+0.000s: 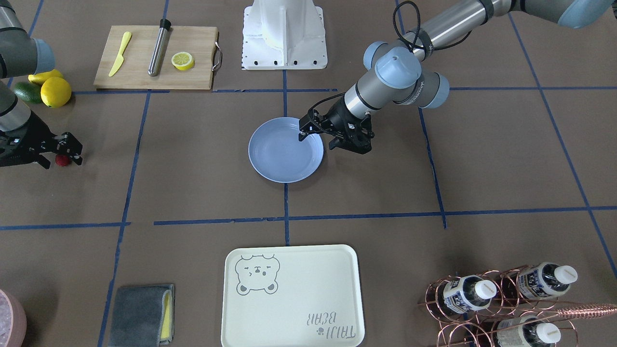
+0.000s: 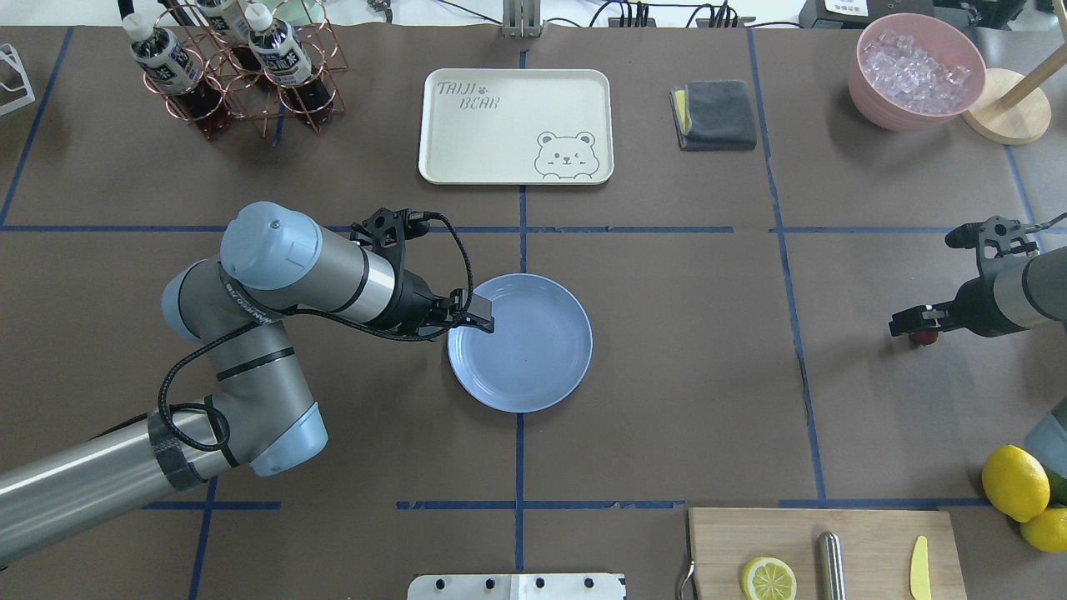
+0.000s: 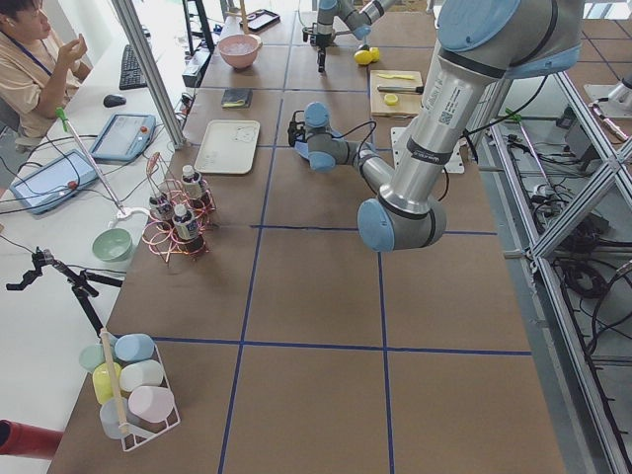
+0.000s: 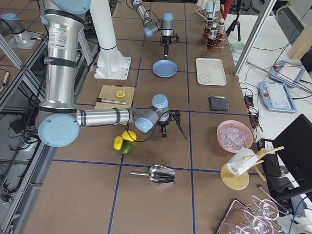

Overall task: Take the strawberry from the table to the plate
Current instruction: 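Lower the right gripper onto the red strawberry and close it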

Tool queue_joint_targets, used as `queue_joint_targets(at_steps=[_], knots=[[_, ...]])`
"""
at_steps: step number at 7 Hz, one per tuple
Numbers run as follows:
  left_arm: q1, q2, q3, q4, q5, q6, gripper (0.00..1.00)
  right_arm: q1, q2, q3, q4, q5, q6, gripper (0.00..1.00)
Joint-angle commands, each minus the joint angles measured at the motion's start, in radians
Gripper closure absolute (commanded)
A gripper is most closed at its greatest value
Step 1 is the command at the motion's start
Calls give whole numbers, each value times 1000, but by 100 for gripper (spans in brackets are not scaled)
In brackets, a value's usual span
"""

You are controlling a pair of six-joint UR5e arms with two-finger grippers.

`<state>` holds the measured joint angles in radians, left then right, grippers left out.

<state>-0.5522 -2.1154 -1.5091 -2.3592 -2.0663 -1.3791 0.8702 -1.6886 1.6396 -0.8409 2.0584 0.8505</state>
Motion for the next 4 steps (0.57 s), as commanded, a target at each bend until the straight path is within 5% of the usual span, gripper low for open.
queue_joint_targets(at_steps=[1, 2, 3, 4], knots=[[0, 0, 0, 0, 0, 0, 1, 1, -11, -3, -1, 11, -5, 45], [0, 0, 0, 0, 0, 0, 1, 1, -11, 0, -1, 12, -5, 45], [0, 0, 0, 0, 0, 0, 1, 3, -13, 3, -1, 14, -5, 61], [0, 0, 0, 0, 0, 0, 1, 3, -13, 6, 0, 14, -5, 89]])
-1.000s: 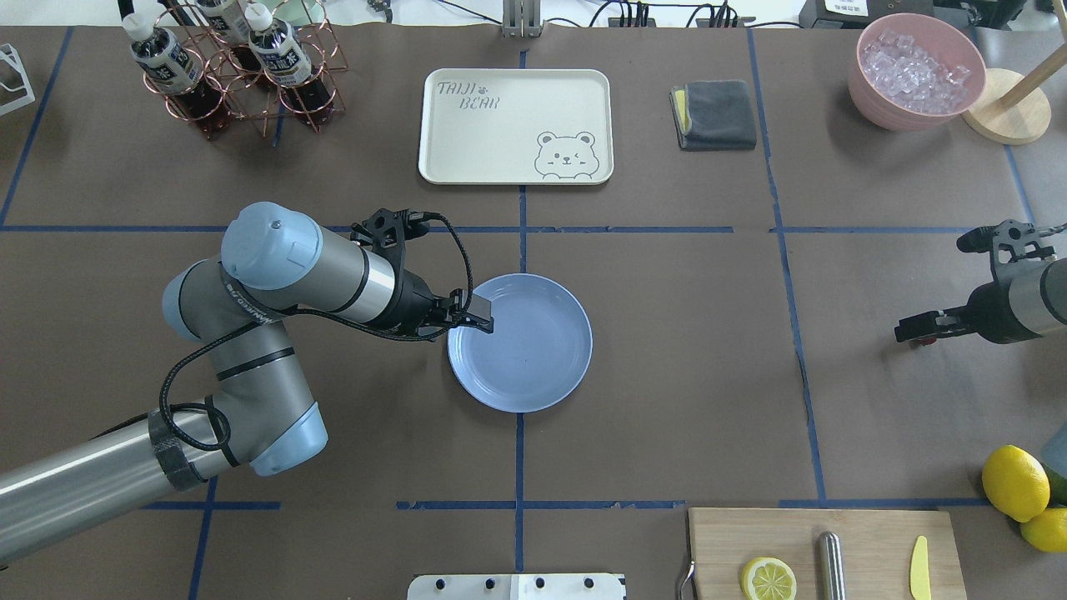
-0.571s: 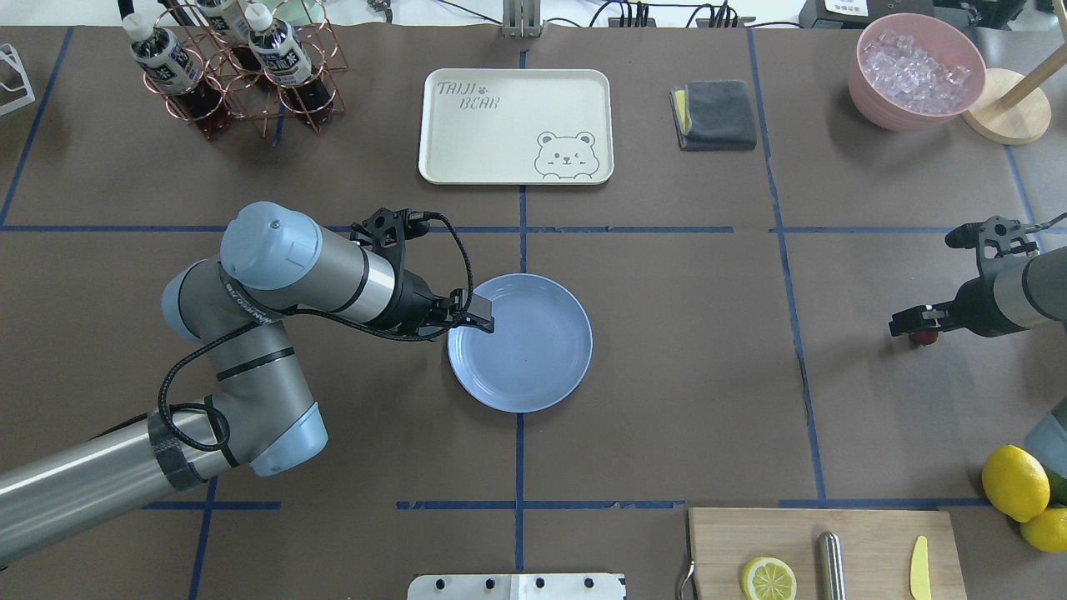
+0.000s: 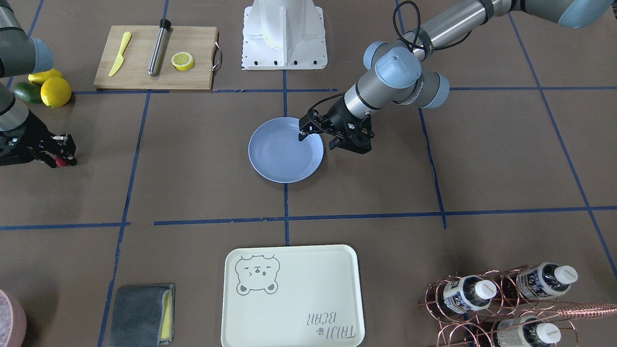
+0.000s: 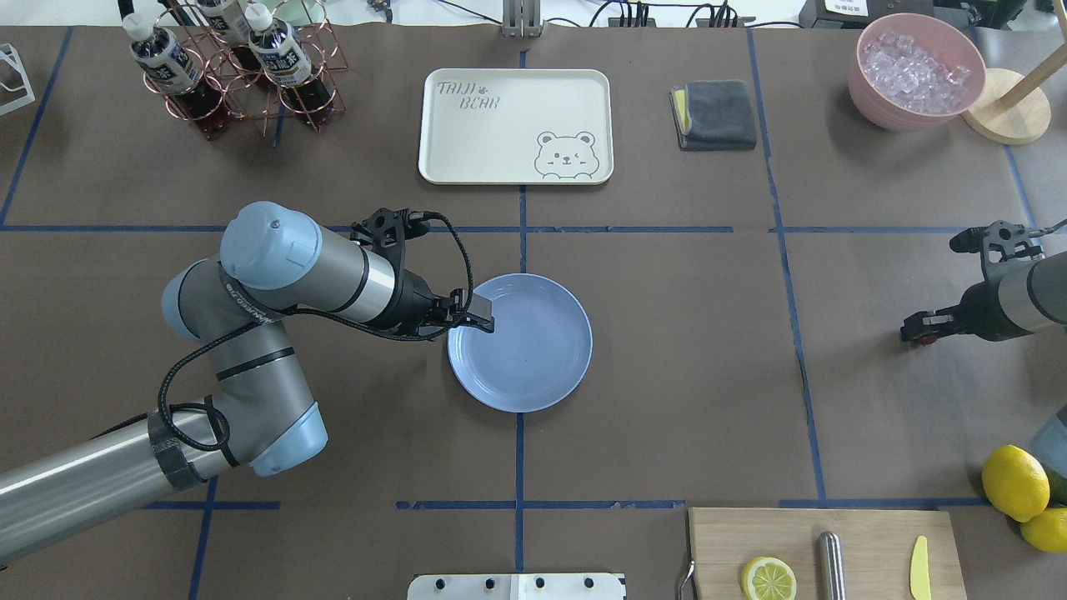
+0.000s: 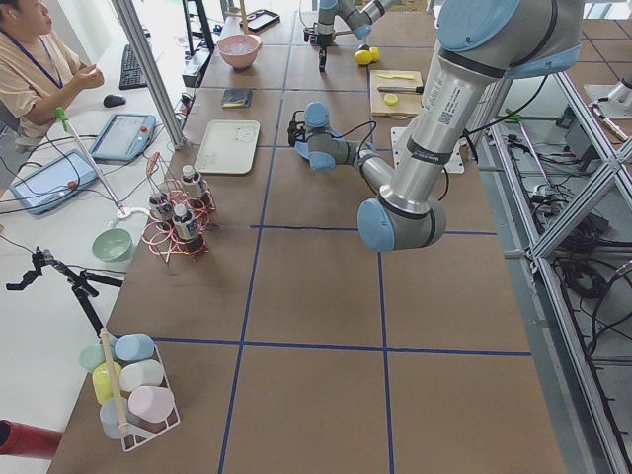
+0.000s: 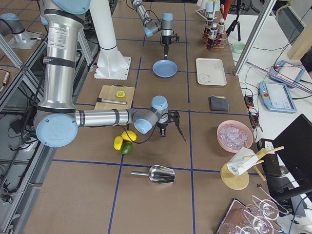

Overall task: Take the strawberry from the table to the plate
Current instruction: 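Lower the right gripper onto the red strawberry and close it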

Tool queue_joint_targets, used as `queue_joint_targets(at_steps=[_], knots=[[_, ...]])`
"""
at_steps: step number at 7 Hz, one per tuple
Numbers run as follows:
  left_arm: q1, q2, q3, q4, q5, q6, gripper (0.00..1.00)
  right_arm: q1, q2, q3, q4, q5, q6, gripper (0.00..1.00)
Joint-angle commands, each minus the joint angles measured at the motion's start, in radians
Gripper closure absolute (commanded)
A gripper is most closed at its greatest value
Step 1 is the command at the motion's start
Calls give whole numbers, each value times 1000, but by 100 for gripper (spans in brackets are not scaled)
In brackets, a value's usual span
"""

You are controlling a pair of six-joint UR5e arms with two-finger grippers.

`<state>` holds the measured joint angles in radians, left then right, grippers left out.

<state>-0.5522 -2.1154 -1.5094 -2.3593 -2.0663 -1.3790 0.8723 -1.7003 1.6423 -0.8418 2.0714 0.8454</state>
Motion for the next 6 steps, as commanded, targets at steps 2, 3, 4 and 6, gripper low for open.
queue_joint_targets(at_steps=[2, 3, 4, 6], knots=[[0, 0, -3, 0, 0, 0, 1, 4, -10, 28, 1, 4, 3, 100], [-2, 2, -12, 0, 0, 2, 1, 5, -10, 80, -8, 3, 6, 100], [-9, 15, -55, 2, 0, 0, 1, 2, 2, 143, -41, 13, 29, 100], [-41, 115, -208, 11, 0, -2, 1, -30, 110, 186, -69, 29, 275, 100]])
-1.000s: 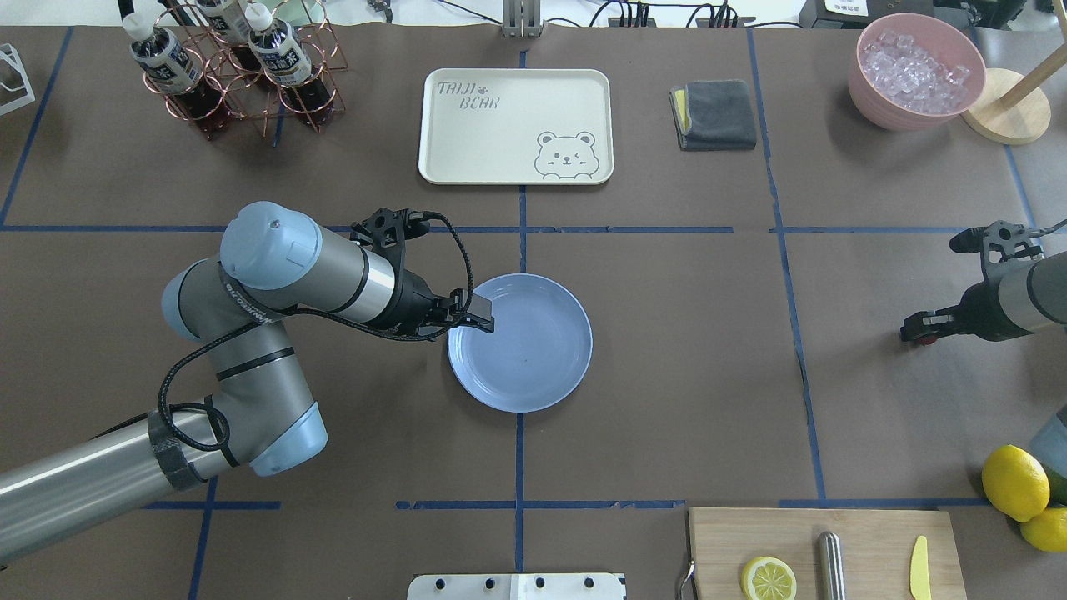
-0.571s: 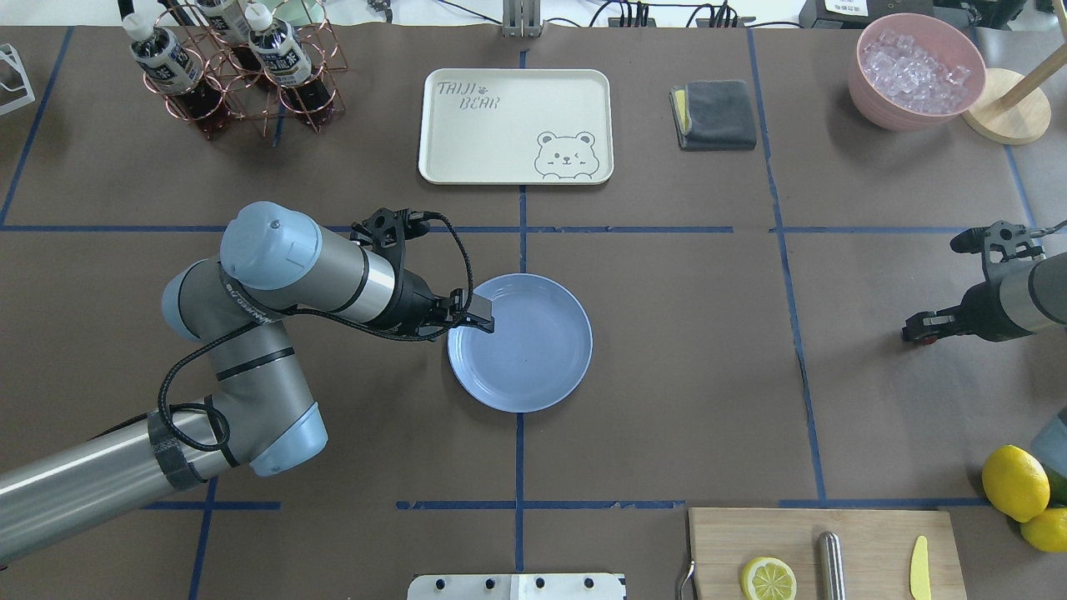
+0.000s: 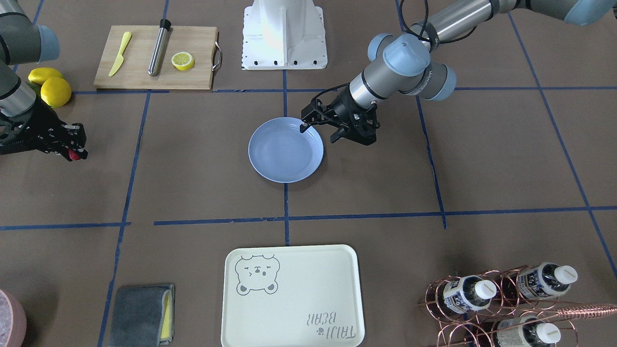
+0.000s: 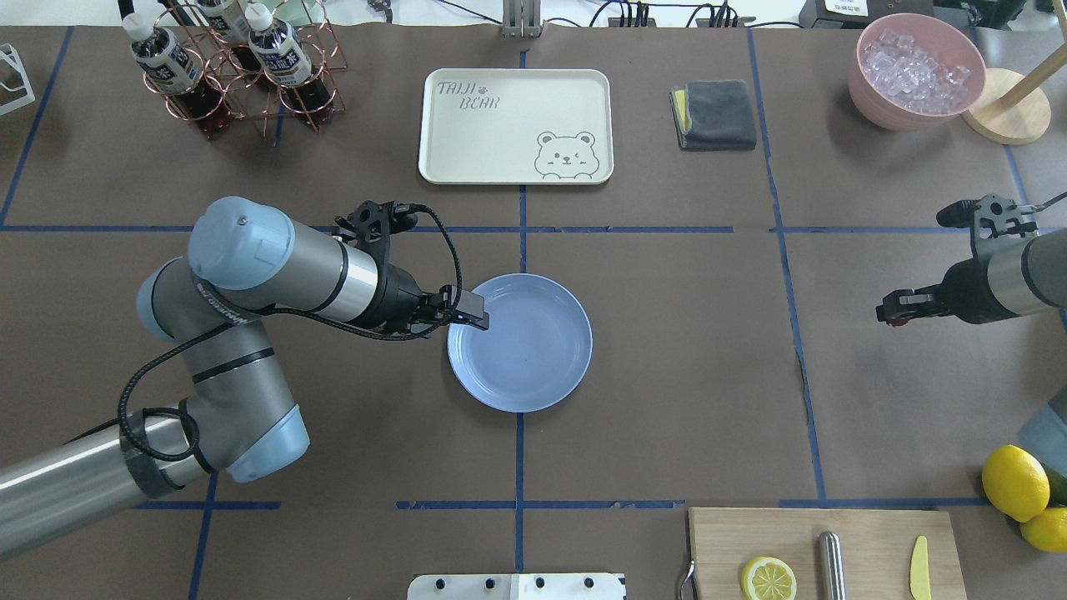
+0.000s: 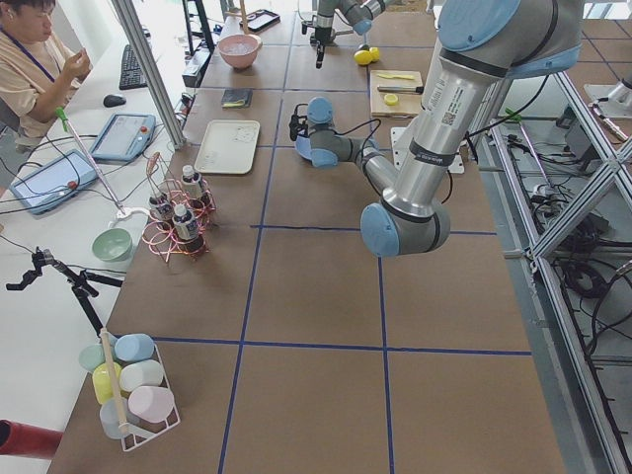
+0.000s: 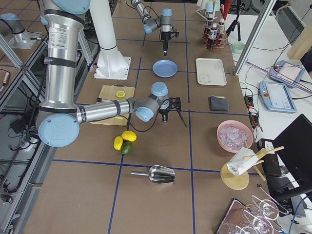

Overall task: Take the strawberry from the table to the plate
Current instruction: 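Lower the right gripper onto the red strawberry and close it, then carry the strawberry over the plate with the right gripper while the left releases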

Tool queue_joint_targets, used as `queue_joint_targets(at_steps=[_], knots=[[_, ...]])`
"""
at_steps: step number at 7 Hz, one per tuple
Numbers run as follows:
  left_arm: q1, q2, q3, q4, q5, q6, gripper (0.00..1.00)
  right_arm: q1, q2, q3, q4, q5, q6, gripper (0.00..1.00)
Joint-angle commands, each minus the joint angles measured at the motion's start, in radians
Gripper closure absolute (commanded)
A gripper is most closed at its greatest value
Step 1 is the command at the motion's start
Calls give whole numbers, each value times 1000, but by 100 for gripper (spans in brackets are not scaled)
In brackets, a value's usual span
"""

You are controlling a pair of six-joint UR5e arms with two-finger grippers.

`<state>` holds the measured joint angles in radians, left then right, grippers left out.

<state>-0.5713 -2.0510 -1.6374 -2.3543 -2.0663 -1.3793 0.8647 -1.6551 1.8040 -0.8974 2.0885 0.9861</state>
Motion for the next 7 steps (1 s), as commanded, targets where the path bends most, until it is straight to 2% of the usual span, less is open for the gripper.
queue_joint_targets(at_steps=[1, 2, 3, 4, 5, 6, 7], knots=[[-42, 117, -138, 7, 0, -1, 1, -83, 146, 22, -14, 4, 266, 100], [-73, 170, -178, 7, -6, -1, 1, -148, 223, 18, -27, 1, 393, 100], [-84, 208, -211, 7, -6, -1, 1, -229, 365, 17, -132, -21, 543, 100], [-91, 215, -216, 7, -6, -1, 1, -287, 499, 15, -285, -92, 590, 100], [-94, 216, -214, 7, -6, -1, 1, -347, 579, 6, -398, -146, 598, 100], [-114, 228, -217, 7, -8, -1, 1, -380, 639, -20, -426, -197, 611, 100], [-116, 233, -220, 6, -8, -1, 1, -406, 714, -100, -426, -244, 629, 100]])
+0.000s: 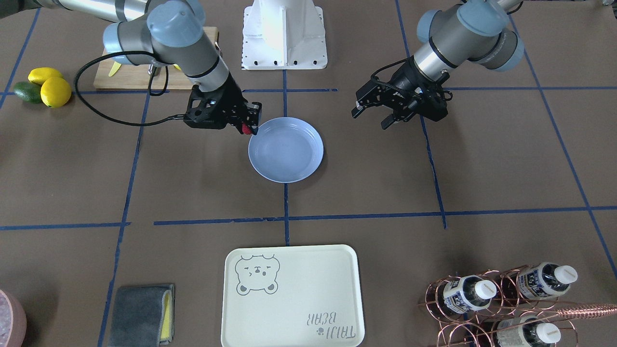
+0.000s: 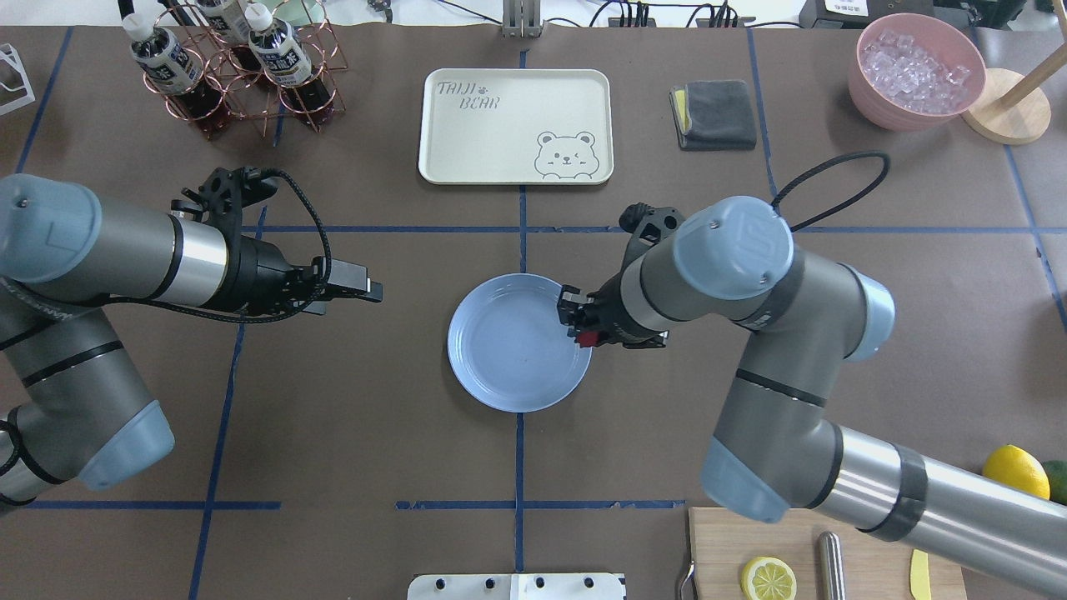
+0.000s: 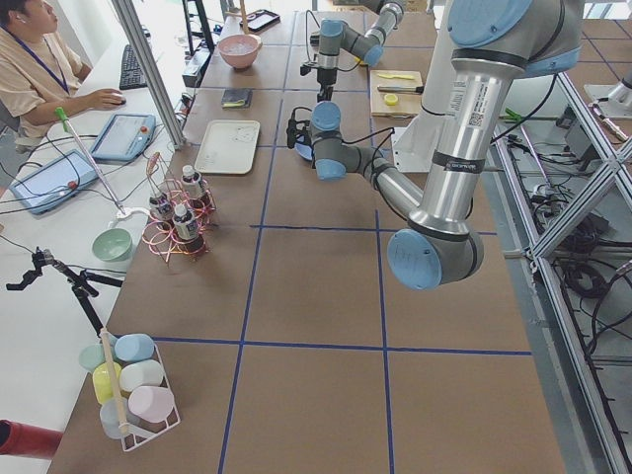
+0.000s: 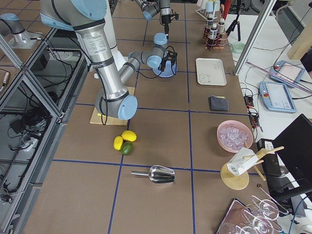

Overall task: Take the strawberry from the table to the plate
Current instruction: 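Carry the strawberry over the plate with the right gripper while the left releases, then lower the strawberry into the plate and open the right gripper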

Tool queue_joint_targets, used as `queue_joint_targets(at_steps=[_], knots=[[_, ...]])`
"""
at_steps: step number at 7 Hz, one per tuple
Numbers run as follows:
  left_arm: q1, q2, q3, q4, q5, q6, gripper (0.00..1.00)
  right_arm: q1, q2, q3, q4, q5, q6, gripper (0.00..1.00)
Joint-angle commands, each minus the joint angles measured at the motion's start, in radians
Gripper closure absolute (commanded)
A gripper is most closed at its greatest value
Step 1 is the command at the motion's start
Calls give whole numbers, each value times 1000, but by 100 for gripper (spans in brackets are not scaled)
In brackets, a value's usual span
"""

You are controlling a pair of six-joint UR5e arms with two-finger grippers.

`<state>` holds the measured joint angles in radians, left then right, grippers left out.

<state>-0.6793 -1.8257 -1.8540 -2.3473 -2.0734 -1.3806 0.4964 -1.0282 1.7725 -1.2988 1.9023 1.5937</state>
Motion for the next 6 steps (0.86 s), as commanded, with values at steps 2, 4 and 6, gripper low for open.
queue_joint_targets(at_steps=[2, 4, 6], knots=[[-8, 8, -5, -1, 1, 0, 1, -74, 134, -160, -25, -124, 28, 100], [-8, 6, -5, -1, 7, 0, 1, -82, 173, -241, -25, -147, 48, 100], [-8, 5, -5, -1, 9, -6, 1, -85, 198, -289, -23, -151, 48, 100]])
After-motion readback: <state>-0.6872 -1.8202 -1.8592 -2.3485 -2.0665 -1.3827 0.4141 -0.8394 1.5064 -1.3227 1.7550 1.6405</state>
